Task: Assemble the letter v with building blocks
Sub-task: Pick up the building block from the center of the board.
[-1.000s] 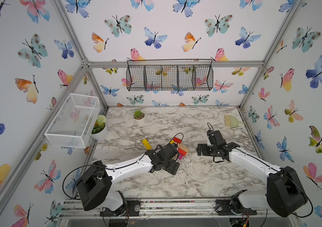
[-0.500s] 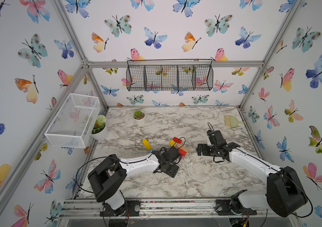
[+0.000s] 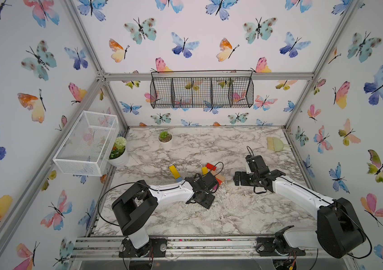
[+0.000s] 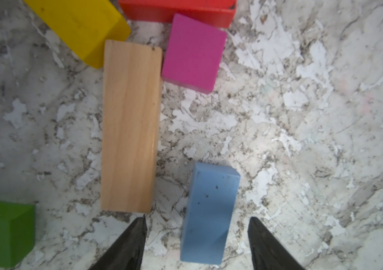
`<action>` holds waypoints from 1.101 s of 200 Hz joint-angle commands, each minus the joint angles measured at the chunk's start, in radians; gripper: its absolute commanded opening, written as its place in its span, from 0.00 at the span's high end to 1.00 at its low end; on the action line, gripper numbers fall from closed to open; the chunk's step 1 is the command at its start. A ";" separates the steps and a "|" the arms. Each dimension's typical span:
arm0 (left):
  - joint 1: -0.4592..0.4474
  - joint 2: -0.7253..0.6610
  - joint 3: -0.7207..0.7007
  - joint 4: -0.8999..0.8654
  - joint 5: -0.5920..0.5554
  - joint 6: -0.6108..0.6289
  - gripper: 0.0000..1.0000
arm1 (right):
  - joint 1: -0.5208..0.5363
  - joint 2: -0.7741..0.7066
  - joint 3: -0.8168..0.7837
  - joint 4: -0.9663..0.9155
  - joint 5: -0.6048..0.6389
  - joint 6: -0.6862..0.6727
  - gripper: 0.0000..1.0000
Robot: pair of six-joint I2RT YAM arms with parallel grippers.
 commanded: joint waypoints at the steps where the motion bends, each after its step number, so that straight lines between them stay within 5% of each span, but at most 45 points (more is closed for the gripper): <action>1: -0.005 0.013 0.007 -0.017 0.006 0.014 0.33 | -0.007 0.005 -0.020 0.007 -0.009 -0.010 0.01; 96: -0.025 0.081 0.032 -0.016 -0.028 -0.003 0.40 | -0.008 0.012 -0.029 0.013 -0.013 -0.011 0.01; 159: -0.030 0.090 0.050 -0.050 -0.054 0.004 0.65 | -0.009 0.013 -0.034 0.016 -0.016 -0.012 0.01; 220: -0.031 0.029 0.067 -0.092 -0.097 0.019 0.73 | -0.009 0.013 -0.040 0.022 -0.021 -0.010 0.01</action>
